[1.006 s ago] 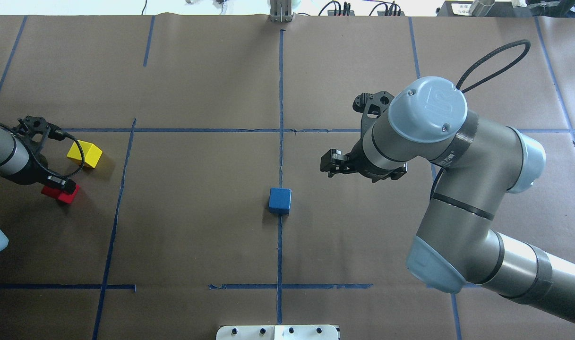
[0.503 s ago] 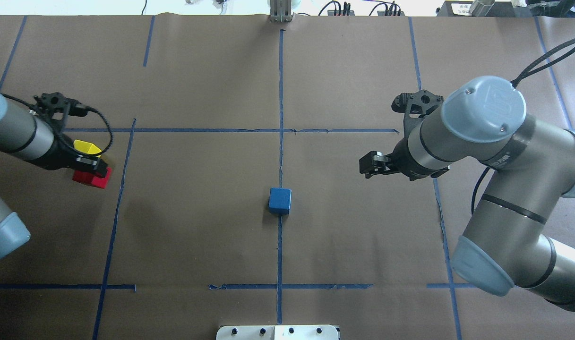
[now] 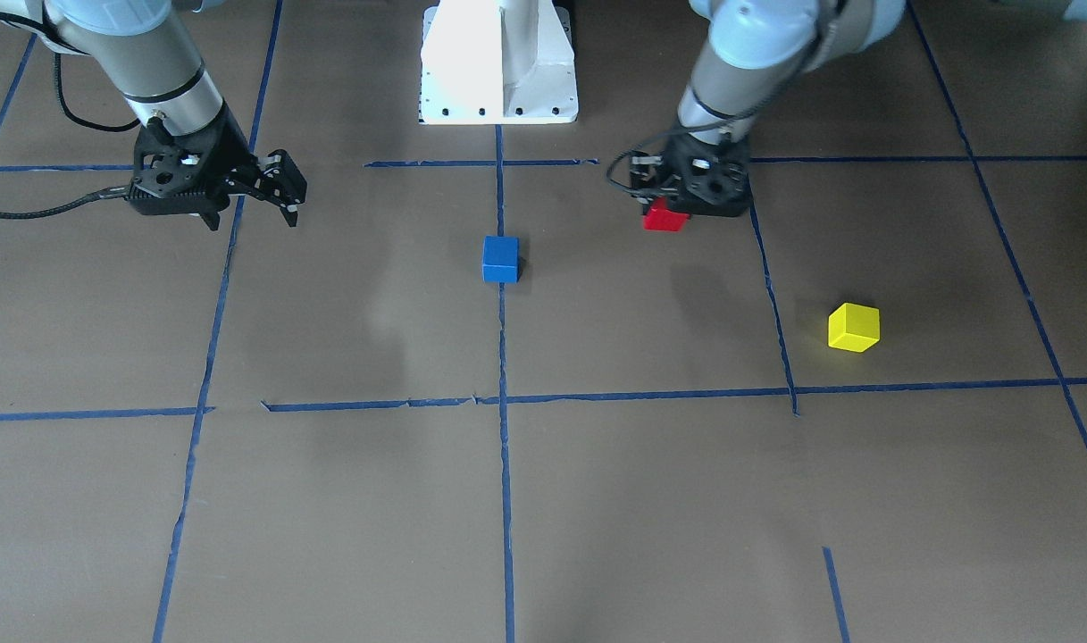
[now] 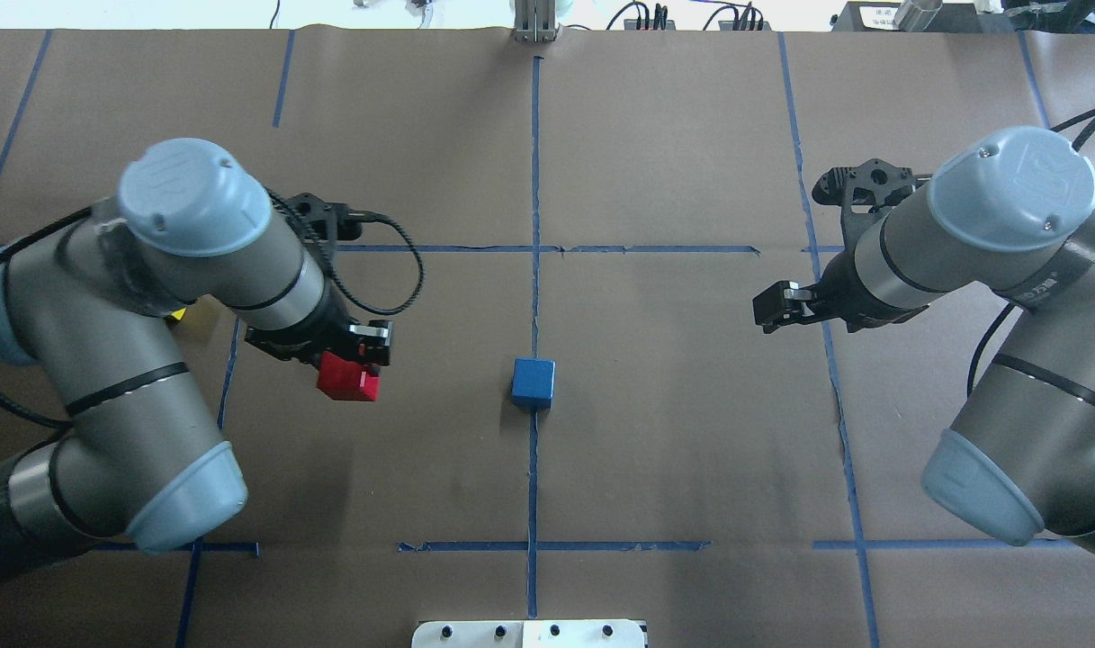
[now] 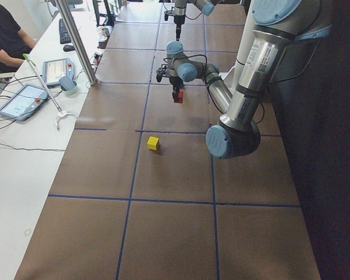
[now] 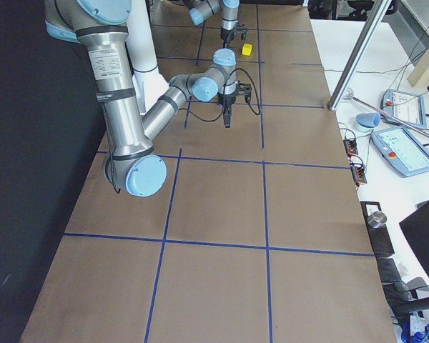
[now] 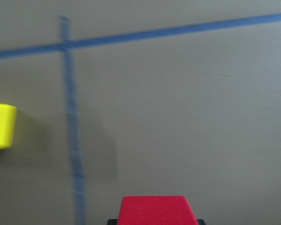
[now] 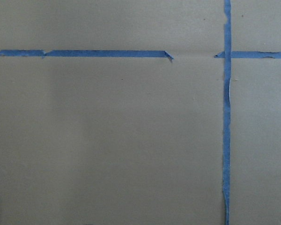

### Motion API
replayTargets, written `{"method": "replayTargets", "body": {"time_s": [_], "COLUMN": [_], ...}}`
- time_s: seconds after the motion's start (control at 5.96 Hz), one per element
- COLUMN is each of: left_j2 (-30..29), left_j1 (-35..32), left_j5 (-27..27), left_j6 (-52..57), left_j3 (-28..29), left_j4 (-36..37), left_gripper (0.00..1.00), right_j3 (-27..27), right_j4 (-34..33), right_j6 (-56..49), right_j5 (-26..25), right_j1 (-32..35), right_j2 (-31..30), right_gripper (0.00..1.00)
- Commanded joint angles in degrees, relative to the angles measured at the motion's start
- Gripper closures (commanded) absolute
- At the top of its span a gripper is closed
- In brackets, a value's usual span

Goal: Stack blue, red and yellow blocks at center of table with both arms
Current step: 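Carry the red cube over the blue cube and lower it on top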

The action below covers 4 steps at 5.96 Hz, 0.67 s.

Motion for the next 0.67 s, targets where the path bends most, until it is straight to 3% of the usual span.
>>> {"method": "replayTargets", "body": {"time_s": [0.0,0.34,0.5], "left_j2": [-13.8,-23.2,-23.6], "left_j1": [2.4,2.6,3.9], "left_j5": [2.0,5.4,6.5], "left_j6": [-2.4,-2.4,-2.4], "left_j3": [11.8,23.4,24.4], "left_j4": [1.5,1.3,1.2], "left_gripper": [1.00,1.00,1.00], "right_j3": [0.0,0.0,-0.1], "right_j4": [0.0,0.0,0.0], "right_j6": [-3.9,-7.3,-8.1], "right_j5": [0.1,0.5,0.6], "right_j1": [2.0,3.7,4.1], "right_j2": [-2.4,-4.5,-4.9], "right_gripper": [0.00,0.00,0.00]}}
